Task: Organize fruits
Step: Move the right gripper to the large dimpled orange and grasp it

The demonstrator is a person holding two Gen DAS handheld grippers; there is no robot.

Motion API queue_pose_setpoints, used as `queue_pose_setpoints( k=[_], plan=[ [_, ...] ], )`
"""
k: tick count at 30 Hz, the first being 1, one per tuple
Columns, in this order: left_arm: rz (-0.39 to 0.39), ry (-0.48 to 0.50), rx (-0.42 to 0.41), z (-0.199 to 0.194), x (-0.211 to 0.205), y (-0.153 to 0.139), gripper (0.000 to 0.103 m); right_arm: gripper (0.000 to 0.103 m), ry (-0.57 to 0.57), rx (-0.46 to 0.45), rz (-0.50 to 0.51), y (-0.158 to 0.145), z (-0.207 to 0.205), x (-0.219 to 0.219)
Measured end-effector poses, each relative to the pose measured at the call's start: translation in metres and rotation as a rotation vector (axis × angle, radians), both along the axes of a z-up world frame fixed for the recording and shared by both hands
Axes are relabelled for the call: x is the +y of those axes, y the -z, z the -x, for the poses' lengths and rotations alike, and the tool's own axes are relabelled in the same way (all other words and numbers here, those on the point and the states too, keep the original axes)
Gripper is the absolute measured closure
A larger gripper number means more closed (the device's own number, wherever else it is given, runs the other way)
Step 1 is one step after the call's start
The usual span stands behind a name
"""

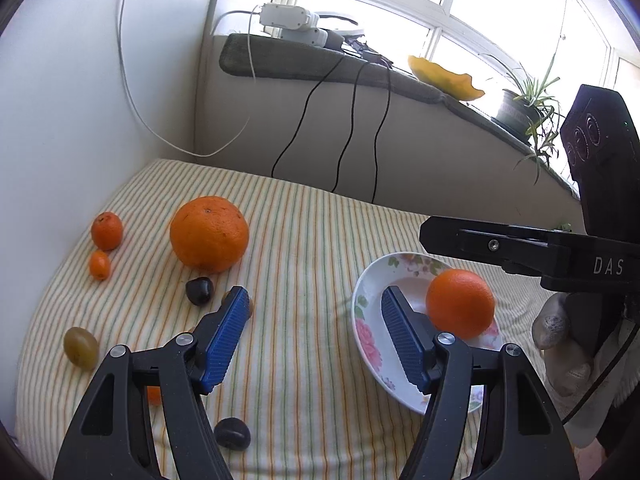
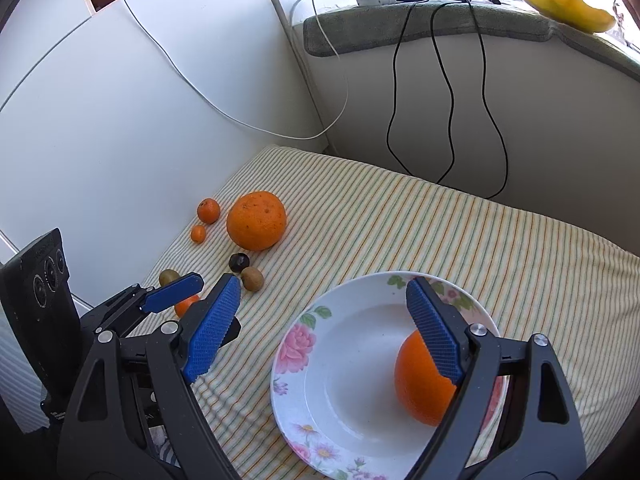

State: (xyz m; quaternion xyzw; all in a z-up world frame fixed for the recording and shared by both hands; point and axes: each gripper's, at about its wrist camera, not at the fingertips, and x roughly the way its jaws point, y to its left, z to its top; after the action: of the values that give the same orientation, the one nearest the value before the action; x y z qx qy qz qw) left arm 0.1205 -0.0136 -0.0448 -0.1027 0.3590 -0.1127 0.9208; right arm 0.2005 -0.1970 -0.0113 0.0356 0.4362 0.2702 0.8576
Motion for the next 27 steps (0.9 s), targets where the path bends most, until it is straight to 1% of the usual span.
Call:
queue_pose_setpoints(
  k=[7, 15, 20, 27],
  plan=[
    [0.046, -0.06, 0.034, -0.017, 0.038, 0.009, 0.034, 0.016, -0.034, 0.047, -0.028, 0.005, -0.022, 0.028],
    [0.074, -0.082, 0.074, -0.044, 0.068, 0.021, 0.034, 0.016, -0.067, 0.119, -0.057, 0.019, -0.053, 0.059],
    [0.088, -0.084, 0.104, -0.061, 0.078, 0.029, 0.034, 0.016, -0.068, 0.171, -0.068, 0.031, -0.075, 0.079],
    [0.089, -0.062, 0.138, -0.078, 0.075, 0.041, 0.034, 0.016, -0.073, 0.222, -0.063, 0.05, -0.099, 0.101]
  ],
)
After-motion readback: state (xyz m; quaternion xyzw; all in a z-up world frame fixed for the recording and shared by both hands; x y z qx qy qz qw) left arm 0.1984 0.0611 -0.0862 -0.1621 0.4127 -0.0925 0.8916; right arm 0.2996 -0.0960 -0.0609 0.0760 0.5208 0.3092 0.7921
